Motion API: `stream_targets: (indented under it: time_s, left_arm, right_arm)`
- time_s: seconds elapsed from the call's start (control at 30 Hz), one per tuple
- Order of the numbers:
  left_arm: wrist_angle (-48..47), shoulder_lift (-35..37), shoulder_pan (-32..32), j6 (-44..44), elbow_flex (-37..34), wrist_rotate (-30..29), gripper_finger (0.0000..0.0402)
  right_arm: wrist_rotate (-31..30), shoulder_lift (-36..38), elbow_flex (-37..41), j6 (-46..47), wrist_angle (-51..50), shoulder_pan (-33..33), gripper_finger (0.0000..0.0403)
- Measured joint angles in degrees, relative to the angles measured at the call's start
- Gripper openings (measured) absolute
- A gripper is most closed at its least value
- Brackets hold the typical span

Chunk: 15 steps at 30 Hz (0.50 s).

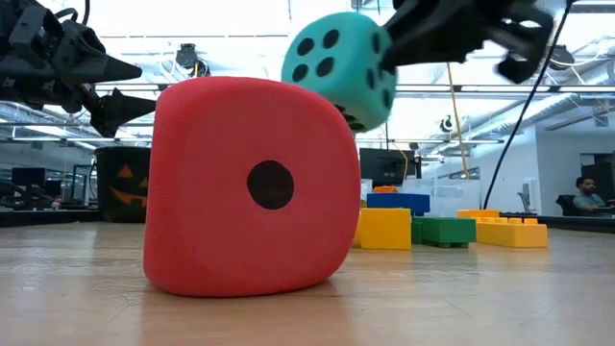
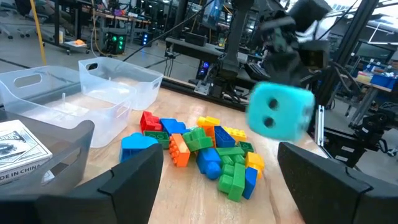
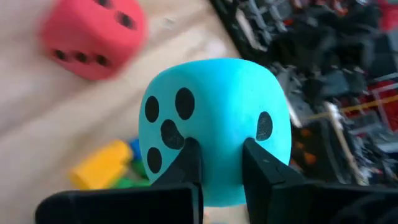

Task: Pick & Place Toys
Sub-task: Put the light blue dice into the left transparent bin

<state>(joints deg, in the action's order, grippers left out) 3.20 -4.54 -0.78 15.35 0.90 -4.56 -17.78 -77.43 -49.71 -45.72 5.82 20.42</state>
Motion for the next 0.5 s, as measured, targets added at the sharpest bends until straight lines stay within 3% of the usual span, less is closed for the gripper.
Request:
stream_targets:
  time_s: [0.33,0.5]
  left_arm:
    - [0.0,0.0,0.0,0.0,0.0,0.0,0.0324]
    - [0.0,0.0,0.0,0.0,0.0,0.0,0.0324]
  right_arm:
    - [0.7,5.1,-0.1,-9.7,0.6,-19.9,0.0025]
    - [9.7,3.4,-0.1,-10.9,1.7,-33.2,0.0023]
